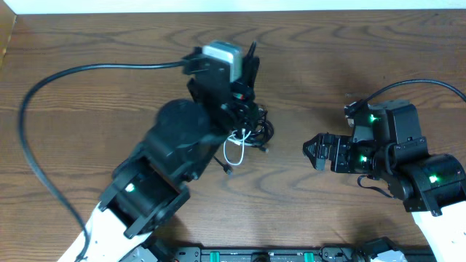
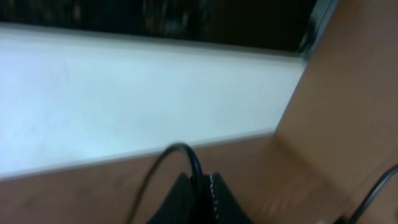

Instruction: Untangle cables

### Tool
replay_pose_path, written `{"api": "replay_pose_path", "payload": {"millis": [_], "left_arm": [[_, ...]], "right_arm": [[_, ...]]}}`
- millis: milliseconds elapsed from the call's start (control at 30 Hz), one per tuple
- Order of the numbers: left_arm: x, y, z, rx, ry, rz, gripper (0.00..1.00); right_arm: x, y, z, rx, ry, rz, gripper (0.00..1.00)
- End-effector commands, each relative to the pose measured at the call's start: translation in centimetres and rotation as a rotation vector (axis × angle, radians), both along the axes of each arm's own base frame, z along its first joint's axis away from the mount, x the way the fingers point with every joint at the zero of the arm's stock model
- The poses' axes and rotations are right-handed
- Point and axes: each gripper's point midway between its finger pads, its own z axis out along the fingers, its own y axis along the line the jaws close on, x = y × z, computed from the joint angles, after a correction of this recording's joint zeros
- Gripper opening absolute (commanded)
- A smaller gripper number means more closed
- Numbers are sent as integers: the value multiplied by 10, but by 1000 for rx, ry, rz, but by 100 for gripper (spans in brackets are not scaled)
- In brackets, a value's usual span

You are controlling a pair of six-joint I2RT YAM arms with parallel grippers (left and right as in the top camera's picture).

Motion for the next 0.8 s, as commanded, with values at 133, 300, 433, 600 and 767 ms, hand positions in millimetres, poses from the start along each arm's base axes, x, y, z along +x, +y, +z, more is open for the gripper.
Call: {"api": "replay_pose_path", "payload": {"millis": [133, 300, 433, 600, 767], "left_arm": [[2, -10, -41, 34, 156, -24, 8], [-15, -19, -38, 16, 178, -126, 8], [-26, -10, -36, 20, 185, -133, 8], [-37, 0, -39, 31, 208, -130, 7], [-42, 5, -40, 19, 234, -124, 8]], "right_arm": [[2, 1, 7, 8, -20, 8, 99], [2, 1, 7, 9, -20, 8, 99], [22, 7, 22, 67, -95, -40, 99], [23, 21, 33, 180, -79, -51, 99], [26, 22, 17, 135, -42, -60, 99]]}}
